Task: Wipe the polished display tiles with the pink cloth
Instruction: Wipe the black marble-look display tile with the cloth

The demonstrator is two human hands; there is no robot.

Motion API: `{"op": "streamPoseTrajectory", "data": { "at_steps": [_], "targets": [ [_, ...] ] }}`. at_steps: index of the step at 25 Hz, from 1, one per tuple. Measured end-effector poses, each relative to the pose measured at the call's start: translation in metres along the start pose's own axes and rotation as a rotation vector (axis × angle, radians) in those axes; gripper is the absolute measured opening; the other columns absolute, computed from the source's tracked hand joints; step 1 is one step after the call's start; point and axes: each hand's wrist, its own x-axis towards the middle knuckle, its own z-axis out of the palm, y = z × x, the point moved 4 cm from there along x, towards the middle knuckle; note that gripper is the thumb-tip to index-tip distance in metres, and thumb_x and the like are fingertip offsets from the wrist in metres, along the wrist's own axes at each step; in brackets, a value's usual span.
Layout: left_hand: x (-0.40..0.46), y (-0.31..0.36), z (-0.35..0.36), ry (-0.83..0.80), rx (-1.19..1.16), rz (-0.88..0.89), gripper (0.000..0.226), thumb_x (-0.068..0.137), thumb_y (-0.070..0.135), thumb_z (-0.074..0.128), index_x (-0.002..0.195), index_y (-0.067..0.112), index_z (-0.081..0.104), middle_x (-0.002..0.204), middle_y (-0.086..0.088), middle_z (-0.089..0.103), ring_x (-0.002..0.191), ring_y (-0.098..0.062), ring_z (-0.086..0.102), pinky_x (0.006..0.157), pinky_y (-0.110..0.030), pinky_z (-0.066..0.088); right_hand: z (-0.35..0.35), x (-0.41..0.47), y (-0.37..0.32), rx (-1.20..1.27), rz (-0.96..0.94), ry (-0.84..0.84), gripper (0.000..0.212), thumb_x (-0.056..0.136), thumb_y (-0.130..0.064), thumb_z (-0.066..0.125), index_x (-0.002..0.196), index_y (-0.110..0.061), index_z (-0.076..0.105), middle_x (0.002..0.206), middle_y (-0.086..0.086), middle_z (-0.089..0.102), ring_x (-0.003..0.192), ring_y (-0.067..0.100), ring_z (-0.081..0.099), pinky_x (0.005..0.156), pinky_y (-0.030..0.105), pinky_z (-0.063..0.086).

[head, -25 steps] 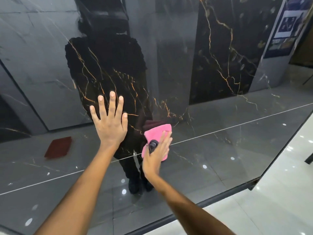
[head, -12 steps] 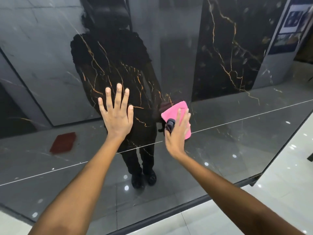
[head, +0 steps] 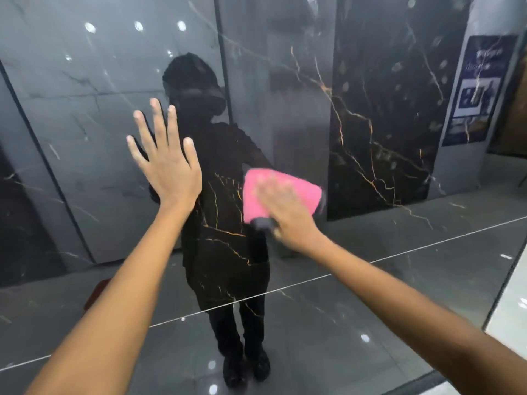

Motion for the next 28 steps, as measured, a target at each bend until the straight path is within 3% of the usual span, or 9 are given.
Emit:
{"op": "streamPoseTrajectory", "data": {
  "at_steps": [3, 8, 14, 16, 20, 22, 25, 26, 28],
  "targets": [
    [-0.004, -0.006, 0.008, -0.02, 0.029, 0.048, 0.056, 0.104, 0.034, 0.025, 0.157, 0.025, 0.007, 0.164, 0.0, 0.006, 0.15, -0.029, 0.004, 0.12, -0.052, 0.004, -0.014, 0.002, 0.019, -0.24, -0.31, -0.181, 0.063, 0.073, -0.002, 0.049, 0.136, -0.004, 0.049, 0.14, 0.018, 0.05, 0.131, 0.032, 0.044, 0.115, 0.042, 0.022],
    [-0.005, -0.007, 0.012, 0.02, 0.018, 0.058, 0.057, 0.104, 0.032, 0.027, 0.156, 0.023, 0.006, 0.164, -0.002, 0.007, 0.15, -0.031, 0.004, 0.119, -0.052, 0.003, -0.124, 0.101, 0.162, 0.104, 0.865, 0.472, 0.071, 0.07, 0.001, 0.045, 0.14, -0.006, 0.042, 0.146, 0.022, 0.037, 0.133, 0.039, 0.035, 0.111, 0.032, 0.02],
    [-0.003, -0.01, 0.013, 0.028, 0.006, 0.085, 0.058, 0.103, 0.033, 0.026, 0.156, 0.024, 0.003, 0.164, -0.002, 0.006, 0.15, -0.029, 0.002, 0.119, -0.051, 0.001, -0.024, 0.044, 0.015, -0.184, -0.397, -0.237, 0.073, 0.067, 0.001, 0.055, 0.14, -0.003, 0.046, 0.147, 0.016, 0.042, 0.139, 0.033, 0.034, 0.115, 0.052, 0.025],
    [-0.004, -0.011, 0.014, 0.038, 0.011, 0.093, 0.058, 0.103, 0.033, 0.025, 0.155, 0.023, 0.003, 0.164, -0.001, 0.005, 0.15, -0.029, 0.001, 0.119, -0.049, -0.001, -0.053, 0.082, 0.066, -0.182, -0.261, -0.068, 0.075, 0.064, 0.008, 0.049, 0.139, -0.001, 0.046, 0.145, 0.019, 0.043, 0.138, 0.034, 0.032, 0.117, 0.046, 0.023],
    [-0.005, -0.011, 0.015, 0.054, 0.023, 0.1, 0.057, 0.102, 0.033, 0.024, 0.155, 0.023, 0.004, 0.163, -0.001, 0.006, 0.15, -0.028, 0.0, 0.119, -0.047, -0.003, -0.115, 0.141, 0.129, 0.072, 0.649, 0.329, 0.082, 0.059, 0.006, 0.045, 0.141, -0.002, 0.043, 0.147, 0.018, 0.039, 0.136, 0.033, 0.032, 0.117, 0.042, 0.019],
    [-0.004, -0.011, 0.015, 0.051, 0.027, 0.105, 0.057, 0.103, 0.034, 0.022, 0.155, 0.022, 0.004, 0.163, -0.001, 0.004, 0.15, -0.028, 0.001, 0.119, -0.049, -0.001, -0.074, 0.128, 0.074, 0.027, 0.402, 0.14, 0.088, 0.056, 0.007, 0.047, 0.143, -0.005, 0.04, 0.152, 0.018, 0.032, 0.141, 0.037, 0.023, 0.117, 0.043, 0.009],
    [-0.005, -0.012, 0.015, 0.052, 0.032, 0.105, 0.057, 0.103, 0.035, 0.022, 0.155, 0.02, 0.006, 0.163, -0.001, 0.005, 0.15, -0.029, 0.003, 0.119, -0.05, 0.001, -0.028, 0.075, -0.005, -0.239, -0.492, -0.247, 0.081, 0.063, 0.003, 0.043, 0.142, -0.011, 0.044, 0.151, 0.01, 0.038, 0.141, 0.031, 0.03, 0.115, 0.044, 0.009],
    [-0.005, -0.012, 0.016, 0.048, 0.03, 0.104, 0.057, 0.103, 0.035, 0.022, 0.155, 0.02, 0.006, 0.163, -0.002, 0.006, 0.15, -0.029, 0.002, 0.119, -0.05, 0.001, -0.035, 0.083, 0.008, -0.282, -0.575, -0.231, 0.077, 0.066, -0.001, 0.037, 0.142, -0.011, 0.046, 0.15, 0.009, 0.04, 0.14, 0.031, 0.033, 0.114, 0.045, 0.013],
    [-0.004, -0.013, 0.017, 0.035, 0.032, 0.097, 0.057, 0.103, 0.036, 0.02, 0.155, 0.02, 0.004, 0.163, -0.003, 0.007, 0.15, -0.028, 0.001, 0.119, -0.05, 0.0, -0.073, 0.136, 0.058, -0.197, -0.208, -0.095, 0.074, 0.067, 0.002, 0.038, 0.14, -0.005, 0.045, 0.148, 0.015, 0.041, 0.139, 0.035, 0.032, 0.113, 0.049, 0.019]
  ]
}}
